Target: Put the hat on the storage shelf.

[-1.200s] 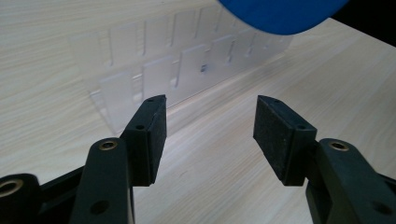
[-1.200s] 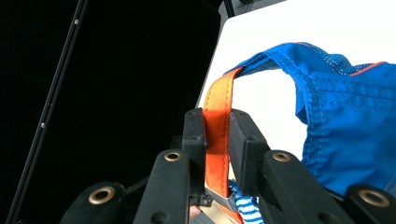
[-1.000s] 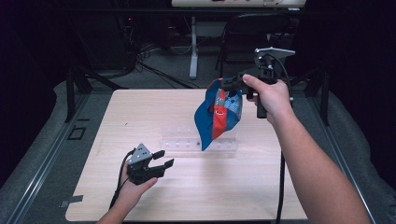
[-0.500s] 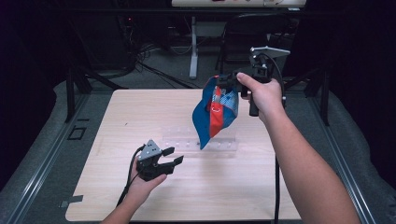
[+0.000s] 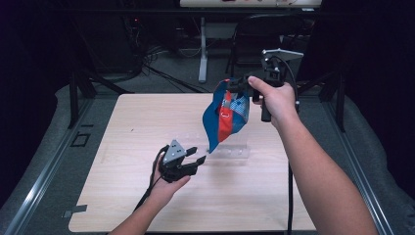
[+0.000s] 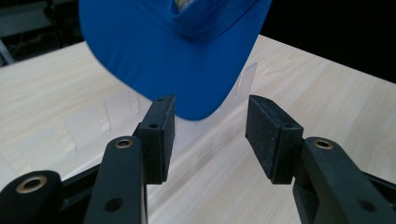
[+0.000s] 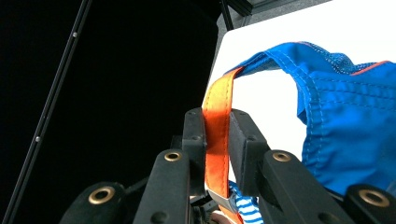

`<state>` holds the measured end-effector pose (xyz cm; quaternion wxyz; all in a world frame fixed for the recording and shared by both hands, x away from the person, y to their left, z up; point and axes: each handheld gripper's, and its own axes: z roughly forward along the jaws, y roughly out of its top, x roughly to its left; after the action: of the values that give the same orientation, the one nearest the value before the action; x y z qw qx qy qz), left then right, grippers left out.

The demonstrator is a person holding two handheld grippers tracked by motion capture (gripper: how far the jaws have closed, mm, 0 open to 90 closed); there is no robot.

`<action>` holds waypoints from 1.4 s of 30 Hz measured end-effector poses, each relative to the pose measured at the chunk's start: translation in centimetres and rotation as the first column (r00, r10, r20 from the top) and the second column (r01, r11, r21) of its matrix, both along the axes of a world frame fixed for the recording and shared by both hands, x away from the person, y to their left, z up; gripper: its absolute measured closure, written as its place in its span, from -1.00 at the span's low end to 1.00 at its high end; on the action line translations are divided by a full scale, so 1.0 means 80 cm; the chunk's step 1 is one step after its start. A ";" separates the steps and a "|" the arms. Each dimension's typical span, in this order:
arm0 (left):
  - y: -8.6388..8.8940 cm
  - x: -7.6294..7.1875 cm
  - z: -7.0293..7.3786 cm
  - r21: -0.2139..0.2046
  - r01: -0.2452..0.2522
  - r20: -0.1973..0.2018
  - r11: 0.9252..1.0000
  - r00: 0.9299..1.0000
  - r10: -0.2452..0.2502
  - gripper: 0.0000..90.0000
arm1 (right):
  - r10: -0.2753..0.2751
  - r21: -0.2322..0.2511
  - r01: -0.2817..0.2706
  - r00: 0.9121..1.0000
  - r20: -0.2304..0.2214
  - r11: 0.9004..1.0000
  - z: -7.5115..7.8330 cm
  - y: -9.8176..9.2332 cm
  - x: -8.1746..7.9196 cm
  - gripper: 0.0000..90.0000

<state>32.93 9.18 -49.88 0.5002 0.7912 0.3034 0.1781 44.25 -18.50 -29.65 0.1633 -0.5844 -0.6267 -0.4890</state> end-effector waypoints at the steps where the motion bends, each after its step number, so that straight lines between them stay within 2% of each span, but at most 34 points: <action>1: -0.005 0.001 0.000 0.011 0.002 0.009 1.000 1.000 -0.002 0.18 | 0.002 0.001 -0.002 1.000 0.000 1.000 0.000 0.000 0.000 0.74; 5: -0.021 0.003 0.000 0.054 -0.018 0.048 0.998 0.999 0.015 0.23 | 0.002 0.001 -0.002 1.000 0.001 1.000 0.000 0.000 0.000 0.74; 9: -0.030 0.003 0.000 0.057 -0.030 0.072 0.998 0.997 0.026 0.33 | 0.002 0.001 -0.002 1.000 0.001 1.000 0.000 -0.001 0.000 0.74; 24: -0.043 0.009 0.000 0.050 -0.024 0.053 0.998 0.998 0.021 0.47 | 0.001 0.005 -0.001 1.000 0.006 1.000 0.000 -0.003 0.000 0.74; 28: -0.046 0.010 0.001 0.062 -0.014 0.047 0.998 0.999 0.011 0.49 | 0.002 0.005 -0.002 1.000 0.005 1.000 0.000 -0.002 -0.001 0.74; 35: -0.043 0.011 0.003 0.062 -0.024 0.048 0.998 0.999 0.021 0.78 | 0.006 0.002 -0.006 1.000 0.005 1.000 0.000 0.000 -0.001 0.74; 38: -0.037 0.010 0.005 0.060 -0.031 0.064 0.998 0.998 0.027 0.84 | 0.004 0.006 -0.004 1.000 0.005 1.000 0.000 0.000 -0.001 0.74; 42: -0.029 0.010 0.005 0.055 -0.032 0.066 0.998 0.997 0.028 0.90 | 0.002 0.004 -0.002 1.000 0.006 1.000 0.000 0.000 -0.001 0.74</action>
<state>33.75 6.87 -49.48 0.4846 0.7941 0.2936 0.2200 44.13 -18.53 -29.62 0.1630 -0.5820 -0.6269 -0.4917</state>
